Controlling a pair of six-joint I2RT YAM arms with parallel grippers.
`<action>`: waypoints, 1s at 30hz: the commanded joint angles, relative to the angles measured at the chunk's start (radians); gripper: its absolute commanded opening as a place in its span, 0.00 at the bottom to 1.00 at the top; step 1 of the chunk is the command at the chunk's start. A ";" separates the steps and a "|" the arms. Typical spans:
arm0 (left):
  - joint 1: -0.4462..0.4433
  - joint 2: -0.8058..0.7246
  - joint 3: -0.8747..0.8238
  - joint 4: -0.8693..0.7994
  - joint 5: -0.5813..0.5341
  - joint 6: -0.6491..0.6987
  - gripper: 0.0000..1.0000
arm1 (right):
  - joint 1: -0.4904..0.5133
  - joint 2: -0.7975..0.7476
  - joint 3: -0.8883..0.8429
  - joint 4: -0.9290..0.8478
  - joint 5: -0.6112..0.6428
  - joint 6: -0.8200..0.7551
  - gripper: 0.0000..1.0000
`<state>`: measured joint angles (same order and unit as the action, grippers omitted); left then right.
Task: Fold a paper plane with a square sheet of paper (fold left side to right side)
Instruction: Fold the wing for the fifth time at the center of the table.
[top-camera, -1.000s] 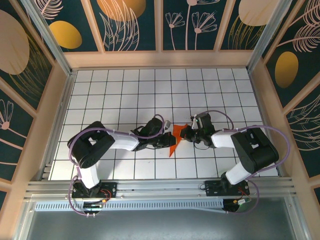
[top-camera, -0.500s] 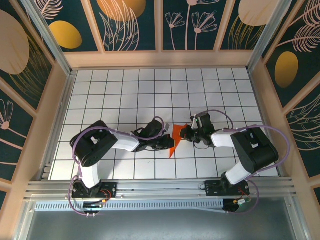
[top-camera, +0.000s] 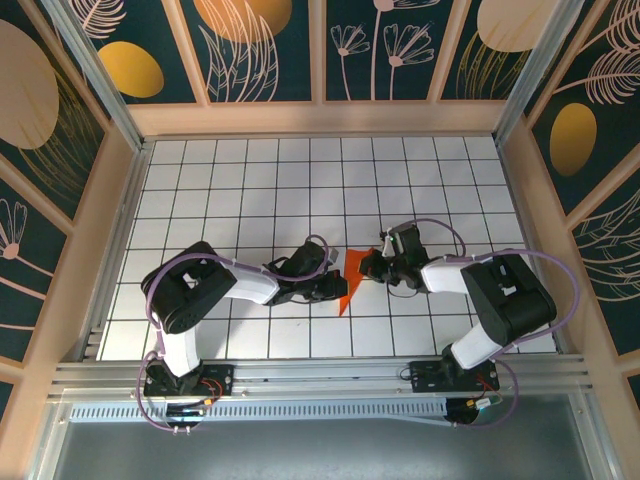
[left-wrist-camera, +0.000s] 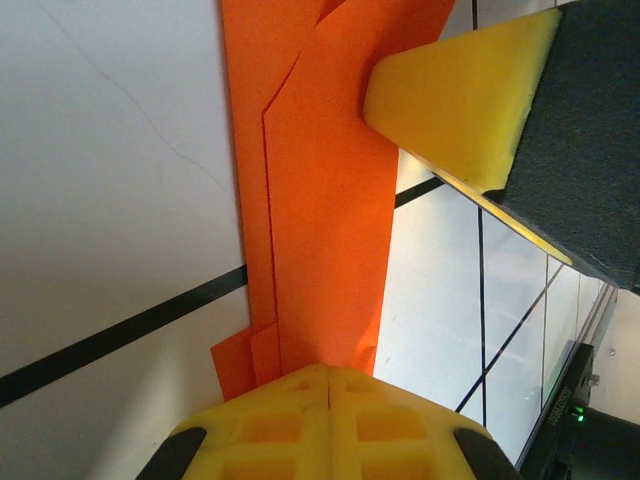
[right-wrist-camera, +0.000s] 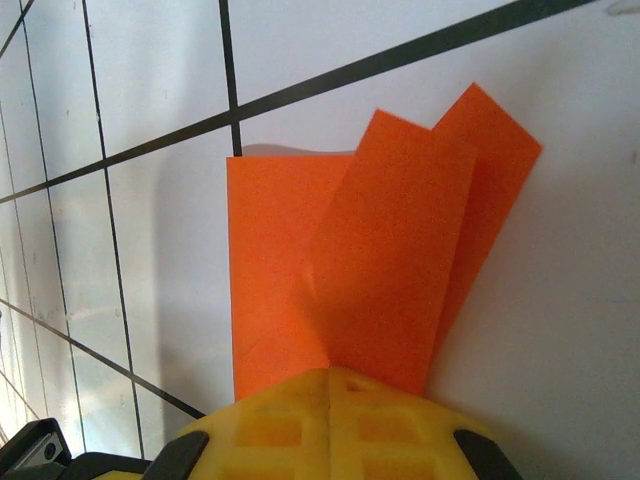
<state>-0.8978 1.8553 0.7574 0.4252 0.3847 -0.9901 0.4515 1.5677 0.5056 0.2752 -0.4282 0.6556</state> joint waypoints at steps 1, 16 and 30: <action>-0.015 0.033 0.003 -0.065 -0.040 0.029 0.00 | 0.015 0.019 0.014 -0.133 0.037 -0.032 0.00; -0.068 0.039 0.079 -0.353 -0.257 0.112 0.00 | -0.045 -0.230 -0.059 -0.090 -0.046 -0.101 0.00; -0.082 0.015 0.060 -0.421 -0.310 0.112 0.00 | 0.001 -0.170 -0.134 0.127 -0.109 -0.113 0.00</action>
<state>-0.9844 1.8446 0.8604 0.2123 0.1513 -0.8970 0.4419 1.3647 0.3672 0.3317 -0.5205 0.5579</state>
